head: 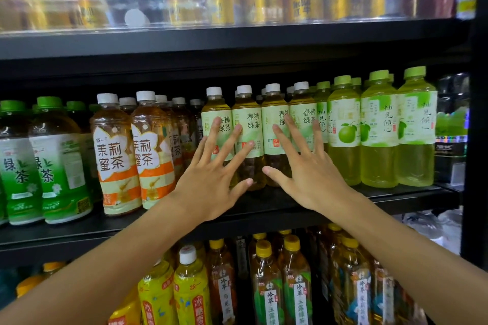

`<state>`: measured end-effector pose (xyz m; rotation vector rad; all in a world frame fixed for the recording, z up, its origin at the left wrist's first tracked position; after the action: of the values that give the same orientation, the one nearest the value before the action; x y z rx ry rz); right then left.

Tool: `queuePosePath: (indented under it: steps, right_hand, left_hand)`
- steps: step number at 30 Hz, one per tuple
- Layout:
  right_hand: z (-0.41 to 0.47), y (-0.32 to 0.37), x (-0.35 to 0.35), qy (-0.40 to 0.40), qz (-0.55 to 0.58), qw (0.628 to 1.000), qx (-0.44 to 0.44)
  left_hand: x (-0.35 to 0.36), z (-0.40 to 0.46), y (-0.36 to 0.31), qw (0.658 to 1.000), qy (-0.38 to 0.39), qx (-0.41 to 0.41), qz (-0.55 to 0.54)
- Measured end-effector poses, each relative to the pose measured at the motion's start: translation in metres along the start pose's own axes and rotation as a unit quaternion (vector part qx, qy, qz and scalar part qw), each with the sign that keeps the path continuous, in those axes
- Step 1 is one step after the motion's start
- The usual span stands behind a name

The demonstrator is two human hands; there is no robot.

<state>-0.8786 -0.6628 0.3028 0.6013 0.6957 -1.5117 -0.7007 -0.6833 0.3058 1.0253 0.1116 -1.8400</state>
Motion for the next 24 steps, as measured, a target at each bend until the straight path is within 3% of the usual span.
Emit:
queuePosePath:
  steps: [24]
  right_hand:
    - [-0.007,-0.003,-0.001,0.012,0.003,1.0,-0.01]
  left_hand:
    - [-0.002,-0.011,0.001,0.999,0.032,-0.004,-0.022]
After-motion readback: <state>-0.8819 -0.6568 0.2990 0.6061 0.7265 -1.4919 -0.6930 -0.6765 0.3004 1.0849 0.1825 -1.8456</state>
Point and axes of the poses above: each hand's wrist, its own z-axis towards the middle knuckle, its own x-axis out of the palm, y = z × x, the point moved 7 cm from there along z, towards the middle knuckle, and after that the axes turned 9 degrees about -z, right-handed, at the moved point
